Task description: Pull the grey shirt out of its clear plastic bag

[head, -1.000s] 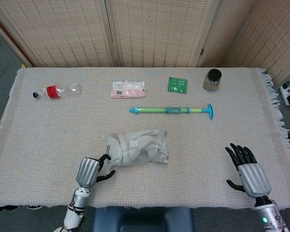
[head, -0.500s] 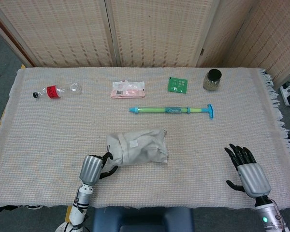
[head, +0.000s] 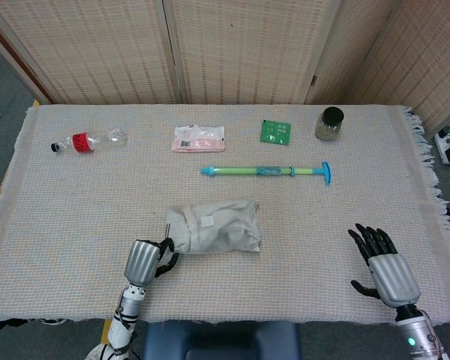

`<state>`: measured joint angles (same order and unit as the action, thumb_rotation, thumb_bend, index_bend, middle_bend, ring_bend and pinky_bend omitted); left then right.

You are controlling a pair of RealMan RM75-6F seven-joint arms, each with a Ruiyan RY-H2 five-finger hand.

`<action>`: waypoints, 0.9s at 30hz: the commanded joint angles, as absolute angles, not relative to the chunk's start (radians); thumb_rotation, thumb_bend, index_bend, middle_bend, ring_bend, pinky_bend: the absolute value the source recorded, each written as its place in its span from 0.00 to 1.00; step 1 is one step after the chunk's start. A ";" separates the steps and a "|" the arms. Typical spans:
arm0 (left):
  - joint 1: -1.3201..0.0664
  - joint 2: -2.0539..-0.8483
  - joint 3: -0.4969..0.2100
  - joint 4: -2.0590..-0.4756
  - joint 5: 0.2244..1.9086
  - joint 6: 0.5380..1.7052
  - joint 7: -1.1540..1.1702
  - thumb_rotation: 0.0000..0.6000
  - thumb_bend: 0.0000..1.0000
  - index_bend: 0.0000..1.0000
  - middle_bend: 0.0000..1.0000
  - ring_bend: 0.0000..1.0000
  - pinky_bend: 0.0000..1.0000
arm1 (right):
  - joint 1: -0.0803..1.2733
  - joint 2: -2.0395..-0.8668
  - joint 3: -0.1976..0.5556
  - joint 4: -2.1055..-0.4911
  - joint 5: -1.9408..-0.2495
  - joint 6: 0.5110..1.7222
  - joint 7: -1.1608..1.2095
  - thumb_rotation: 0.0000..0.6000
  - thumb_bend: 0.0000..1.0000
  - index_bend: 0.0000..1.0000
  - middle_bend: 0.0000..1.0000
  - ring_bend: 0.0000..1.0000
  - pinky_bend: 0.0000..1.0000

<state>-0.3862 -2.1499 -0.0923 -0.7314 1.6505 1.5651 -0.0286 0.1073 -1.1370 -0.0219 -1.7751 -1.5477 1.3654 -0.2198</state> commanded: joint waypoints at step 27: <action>-0.380 -2.093 -0.023 -0.820 1.665 1.562 0.005 0.86 0.60 0.68 1.00 1.00 1.00 | 0.356 -1.382 0.132 -1.510 -1.436 1.090 -0.145 1.00 0.16 0.12 0.00 0.00 0.00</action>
<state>-0.3803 -2.0937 -0.0230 -0.8190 1.6645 1.5613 0.0041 0.2912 -1.3151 0.0836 -1.5815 -1.4829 1.1551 -0.1690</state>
